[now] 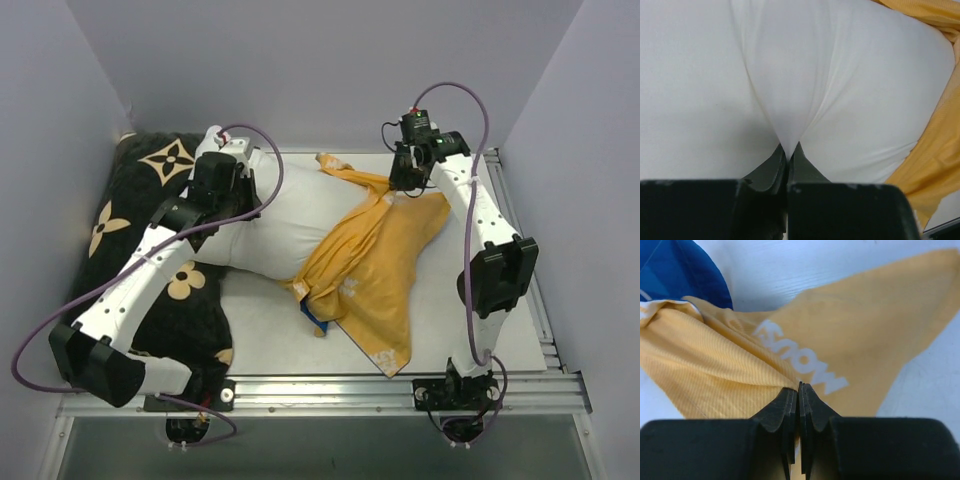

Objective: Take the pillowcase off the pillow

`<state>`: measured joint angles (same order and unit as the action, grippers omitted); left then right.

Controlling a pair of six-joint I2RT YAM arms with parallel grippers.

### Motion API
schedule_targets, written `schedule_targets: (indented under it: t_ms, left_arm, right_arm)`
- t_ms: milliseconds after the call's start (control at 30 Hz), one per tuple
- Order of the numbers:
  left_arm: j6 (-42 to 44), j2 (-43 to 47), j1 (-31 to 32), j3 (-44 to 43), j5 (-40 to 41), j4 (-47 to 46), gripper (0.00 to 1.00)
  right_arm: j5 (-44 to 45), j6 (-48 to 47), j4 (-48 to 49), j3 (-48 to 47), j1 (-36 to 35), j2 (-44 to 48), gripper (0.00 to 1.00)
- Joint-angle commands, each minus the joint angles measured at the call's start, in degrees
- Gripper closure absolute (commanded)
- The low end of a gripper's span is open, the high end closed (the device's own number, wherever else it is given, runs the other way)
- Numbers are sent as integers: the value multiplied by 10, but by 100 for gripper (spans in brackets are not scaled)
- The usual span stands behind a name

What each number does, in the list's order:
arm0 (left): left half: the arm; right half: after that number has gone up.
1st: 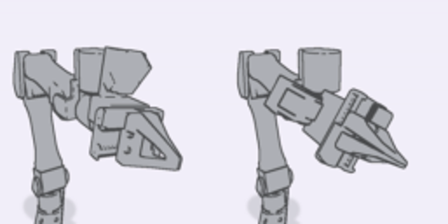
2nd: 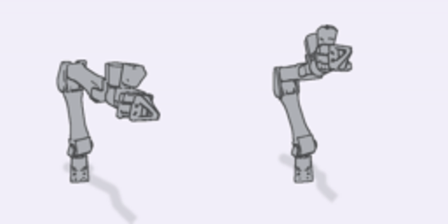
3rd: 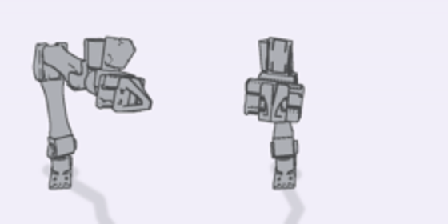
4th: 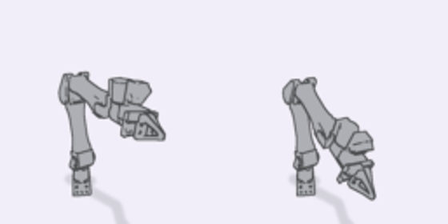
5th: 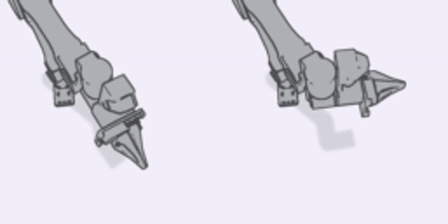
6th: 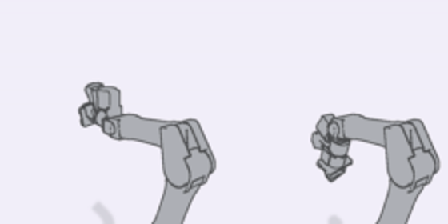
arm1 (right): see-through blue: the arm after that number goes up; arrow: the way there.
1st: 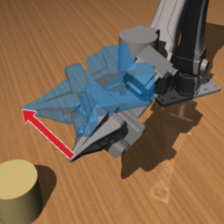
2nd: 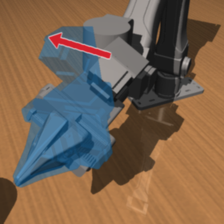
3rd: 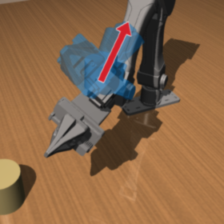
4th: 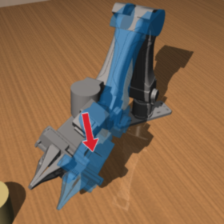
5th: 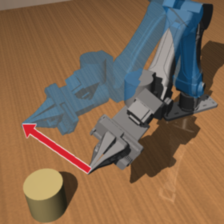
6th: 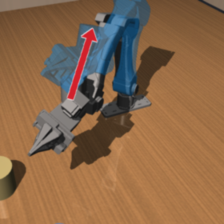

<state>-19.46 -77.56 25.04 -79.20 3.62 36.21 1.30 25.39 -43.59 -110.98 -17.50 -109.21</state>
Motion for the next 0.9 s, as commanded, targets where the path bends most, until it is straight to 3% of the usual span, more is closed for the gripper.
schedule_targets:
  t_ms: [0, 167, 300, 400, 433, 533, 633, 700, 867]
  left_arm:
    - [4, 86, -36, -33, 69, 33, 100]
    - [1, 115, -46, -50, 84, 41, 100]
    - [0, 90, -46, -70, 95, 40, 100]
    - [-3, 55, -45, -81, 104, 26, 100]
    - [-4, 36, -45, -86, 105, 22, 100]
    - [-1, 8, -45, -101, 125, 21, 100]
    - [8, -12, -46, -112, 133, 25, 100]
    - [7, -17, -46, -113, 131, 25, 100]
    - [2, -23, -44, -119, 127, 26, 100]
  right_arm:
    - [89, -3, 1, 13, 80, 27, 100]
    - [56, 17, 6, 9, 148, 16, 100]
    - [14, 15, 20, 15, 141, 30, 100]
    - [24, -14, 34, 52, 74, 72, 78]
    - [47, -19, 34, 60, 53, 85, 63]
    - [58, -25, 59, 125, 2, 151, 36]
    - [61, -21, 86, 201, -29, 230, 23]
    - [68, -25, 100, 254, -63, 290, 21]
    - [144, 20, 112, 365, -248, 376, 18]
